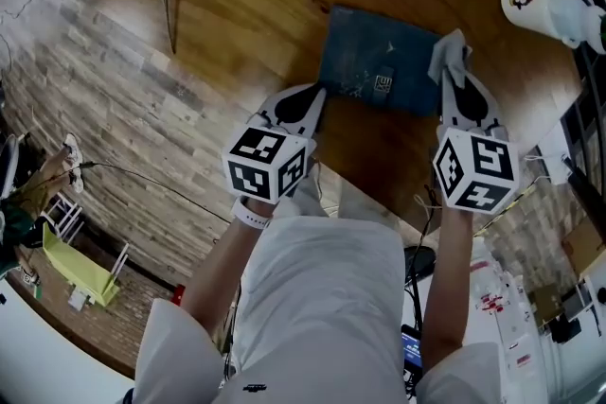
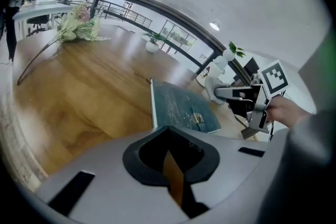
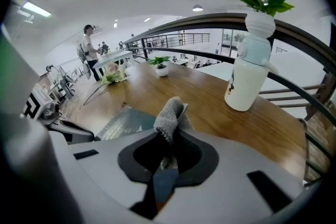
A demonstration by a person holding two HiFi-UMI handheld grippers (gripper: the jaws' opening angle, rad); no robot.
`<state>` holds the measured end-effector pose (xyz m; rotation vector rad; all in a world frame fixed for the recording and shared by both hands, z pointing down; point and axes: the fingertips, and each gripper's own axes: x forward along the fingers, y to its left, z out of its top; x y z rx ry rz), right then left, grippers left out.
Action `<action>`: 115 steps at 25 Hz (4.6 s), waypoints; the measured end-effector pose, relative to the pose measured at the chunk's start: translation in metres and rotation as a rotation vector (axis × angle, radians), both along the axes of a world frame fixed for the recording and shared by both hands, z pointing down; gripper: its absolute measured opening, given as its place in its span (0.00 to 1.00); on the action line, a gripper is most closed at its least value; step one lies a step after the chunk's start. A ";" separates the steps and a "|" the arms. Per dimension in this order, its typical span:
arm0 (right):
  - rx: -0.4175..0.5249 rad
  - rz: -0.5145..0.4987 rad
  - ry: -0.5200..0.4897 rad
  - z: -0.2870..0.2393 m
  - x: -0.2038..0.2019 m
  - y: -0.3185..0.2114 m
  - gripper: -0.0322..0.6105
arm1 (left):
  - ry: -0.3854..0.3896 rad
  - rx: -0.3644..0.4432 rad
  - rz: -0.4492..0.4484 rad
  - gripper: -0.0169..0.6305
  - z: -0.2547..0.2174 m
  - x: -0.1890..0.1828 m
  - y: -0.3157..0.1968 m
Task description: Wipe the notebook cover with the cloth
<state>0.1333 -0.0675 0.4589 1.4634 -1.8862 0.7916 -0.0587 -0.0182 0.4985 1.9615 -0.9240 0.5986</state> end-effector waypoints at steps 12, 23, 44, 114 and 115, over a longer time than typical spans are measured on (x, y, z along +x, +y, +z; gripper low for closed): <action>-0.017 -0.237 -0.158 0.005 -0.122 0.013 0.11 | 0.016 -0.009 -0.033 0.05 0.005 0.001 0.004; -0.167 -0.473 -0.152 0.040 -0.174 0.026 0.11 | 0.026 -0.021 -0.047 0.05 0.006 0.000 0.004; -0.168 -0.240 -0.069 0.044 -0.096 -0.003 0.12 | 0.021 -0.023 -0.025 0.05 0.006 0.001 0.004; -0.145 0.046 0.080 0.028 0.026 0.072 0.10 | -0.023 0.001 -0.020 0.05 0.004 0.000 0.004; -0.135 0.032 0.058 0.024 0.016 0.071 0.10 | -0.025 0.002 -0.020 0.05 0.004 -0.001 0.004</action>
